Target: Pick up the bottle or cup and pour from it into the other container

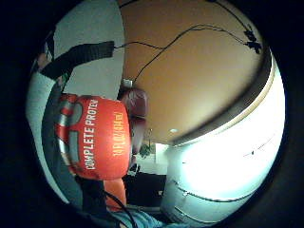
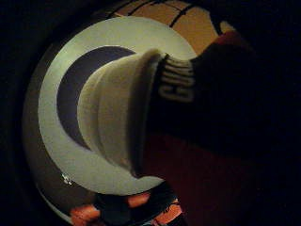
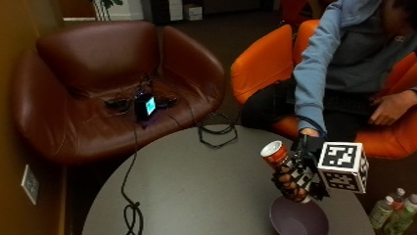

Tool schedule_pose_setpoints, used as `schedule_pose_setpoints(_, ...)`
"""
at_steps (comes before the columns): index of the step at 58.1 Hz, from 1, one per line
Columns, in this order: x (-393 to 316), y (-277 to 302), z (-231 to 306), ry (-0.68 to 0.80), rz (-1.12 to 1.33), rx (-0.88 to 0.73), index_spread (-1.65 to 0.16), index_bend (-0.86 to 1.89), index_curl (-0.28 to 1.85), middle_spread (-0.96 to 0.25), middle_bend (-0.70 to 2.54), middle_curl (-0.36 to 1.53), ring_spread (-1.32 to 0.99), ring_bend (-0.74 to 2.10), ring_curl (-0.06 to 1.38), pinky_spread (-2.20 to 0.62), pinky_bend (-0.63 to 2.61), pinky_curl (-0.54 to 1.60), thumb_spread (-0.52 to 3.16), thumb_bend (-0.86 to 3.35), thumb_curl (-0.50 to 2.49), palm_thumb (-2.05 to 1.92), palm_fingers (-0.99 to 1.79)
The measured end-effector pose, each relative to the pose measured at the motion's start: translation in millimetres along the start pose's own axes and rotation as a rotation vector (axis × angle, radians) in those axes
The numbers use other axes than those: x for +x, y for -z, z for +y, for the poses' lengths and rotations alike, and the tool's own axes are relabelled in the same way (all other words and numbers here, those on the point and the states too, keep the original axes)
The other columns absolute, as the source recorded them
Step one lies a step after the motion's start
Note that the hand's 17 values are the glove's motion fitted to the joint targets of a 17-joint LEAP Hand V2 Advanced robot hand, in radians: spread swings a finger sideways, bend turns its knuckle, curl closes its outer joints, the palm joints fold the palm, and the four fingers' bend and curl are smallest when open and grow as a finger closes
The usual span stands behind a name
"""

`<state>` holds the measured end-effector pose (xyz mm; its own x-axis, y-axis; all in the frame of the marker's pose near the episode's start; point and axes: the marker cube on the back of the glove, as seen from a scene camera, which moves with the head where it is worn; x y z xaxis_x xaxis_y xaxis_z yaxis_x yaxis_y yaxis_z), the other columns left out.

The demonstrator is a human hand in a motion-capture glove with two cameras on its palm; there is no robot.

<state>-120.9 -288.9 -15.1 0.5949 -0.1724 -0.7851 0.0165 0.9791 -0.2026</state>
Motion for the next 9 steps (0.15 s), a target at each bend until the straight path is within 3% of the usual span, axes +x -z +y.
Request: schedule_pose_setpoints(9, 0.7, 1.0, 2.5, 0.003, -0.022, -0.003, -0.27, 0.13, 0.35, -0.15, 0.33, 0.52, -0.27, 0.40, 0.46, -0.33, 0.32, 0.38, 0.11, -0.04, 0.73, 1.04, 1.15)
